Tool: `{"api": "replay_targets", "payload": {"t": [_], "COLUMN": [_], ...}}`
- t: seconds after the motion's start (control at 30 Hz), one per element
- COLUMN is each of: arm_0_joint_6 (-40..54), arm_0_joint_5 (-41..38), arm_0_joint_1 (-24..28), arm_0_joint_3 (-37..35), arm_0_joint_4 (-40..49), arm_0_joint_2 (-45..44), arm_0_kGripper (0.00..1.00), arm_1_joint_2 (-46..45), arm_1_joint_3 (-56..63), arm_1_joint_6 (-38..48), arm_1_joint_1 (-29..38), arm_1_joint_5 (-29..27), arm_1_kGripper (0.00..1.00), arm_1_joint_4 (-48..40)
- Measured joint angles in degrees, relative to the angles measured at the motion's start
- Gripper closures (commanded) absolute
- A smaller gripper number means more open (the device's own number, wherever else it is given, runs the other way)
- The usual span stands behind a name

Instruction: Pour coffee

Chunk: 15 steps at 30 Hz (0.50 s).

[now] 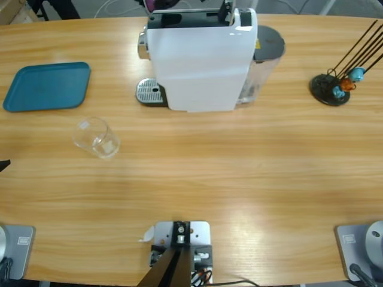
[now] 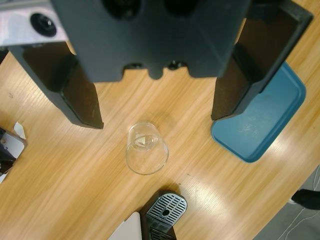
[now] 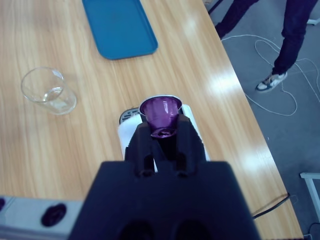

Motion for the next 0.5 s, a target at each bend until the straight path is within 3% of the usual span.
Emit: {"api": "replay_targets", "payload": {"t": [0.23, 0.5], "arm_0_joint_6": [0.0, 0.0], "arm_0_joint_5": [0.0, 0.0], "arm_0_joint_1": [0.0, 0.0], "arm_0_joint_3": [0.0, 0.0], "arm_0_joint_4": [0.0, 0.0], "arm_0_joint_2": [0.0, 0.0], "arm_0_kGripper": [0.064, 0.064], "arm_1_joint_2": [0.0, 0.0], "arm_1_joint_3": [2.0, 2.0], "arm_1_joint_6": [0.0, 0.0], "arm_1_joint_1": [0.0, 0.0], "arm_1_joint_5": [-5.0, -5.3], "arm_1_kGripper": [1.000, 1.000], "arm_1_joint_4": [0.0, 0.0]}}
